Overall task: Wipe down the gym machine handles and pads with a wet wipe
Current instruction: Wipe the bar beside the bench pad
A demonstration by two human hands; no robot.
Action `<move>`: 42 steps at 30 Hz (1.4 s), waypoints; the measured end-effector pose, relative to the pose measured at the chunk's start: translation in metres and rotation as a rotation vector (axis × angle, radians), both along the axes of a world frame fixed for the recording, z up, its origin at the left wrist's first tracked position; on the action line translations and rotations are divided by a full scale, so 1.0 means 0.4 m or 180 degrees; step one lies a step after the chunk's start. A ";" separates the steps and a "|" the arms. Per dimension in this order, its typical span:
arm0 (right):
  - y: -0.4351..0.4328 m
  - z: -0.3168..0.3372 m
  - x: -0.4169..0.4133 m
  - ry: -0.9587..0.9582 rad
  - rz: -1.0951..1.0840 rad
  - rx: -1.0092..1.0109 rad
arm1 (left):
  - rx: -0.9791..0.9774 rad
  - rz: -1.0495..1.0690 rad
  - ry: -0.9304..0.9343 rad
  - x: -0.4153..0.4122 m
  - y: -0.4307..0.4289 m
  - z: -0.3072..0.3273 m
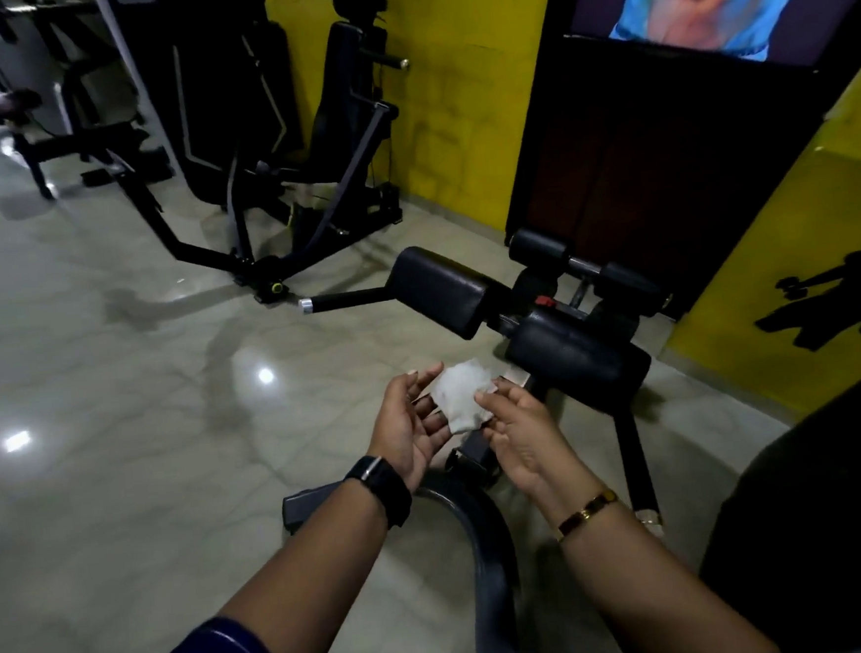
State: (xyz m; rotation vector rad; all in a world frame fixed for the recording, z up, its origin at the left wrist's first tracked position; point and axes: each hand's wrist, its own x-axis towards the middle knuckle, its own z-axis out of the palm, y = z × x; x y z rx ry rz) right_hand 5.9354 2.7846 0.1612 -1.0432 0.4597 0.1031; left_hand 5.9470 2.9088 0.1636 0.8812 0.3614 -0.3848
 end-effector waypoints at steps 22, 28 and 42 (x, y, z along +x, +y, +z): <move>-0.055 -0.030 0.223 0.0227 -0.0898 0.0645 | -0.0052 -0.0970 0.0210 0.323 -0.046 -0.020; -0.143 -0.054 0.293 0.0058 -0.1064 0.0227 | 0.0764 -0.1581 -0.0329 0.422 -0.185 -0.033; -0.401 -0.107 0.185 0.0242 -0.2663 0.0234 | 0.1745 -0.3274 -0.1679 0.415 -0.536 -0.085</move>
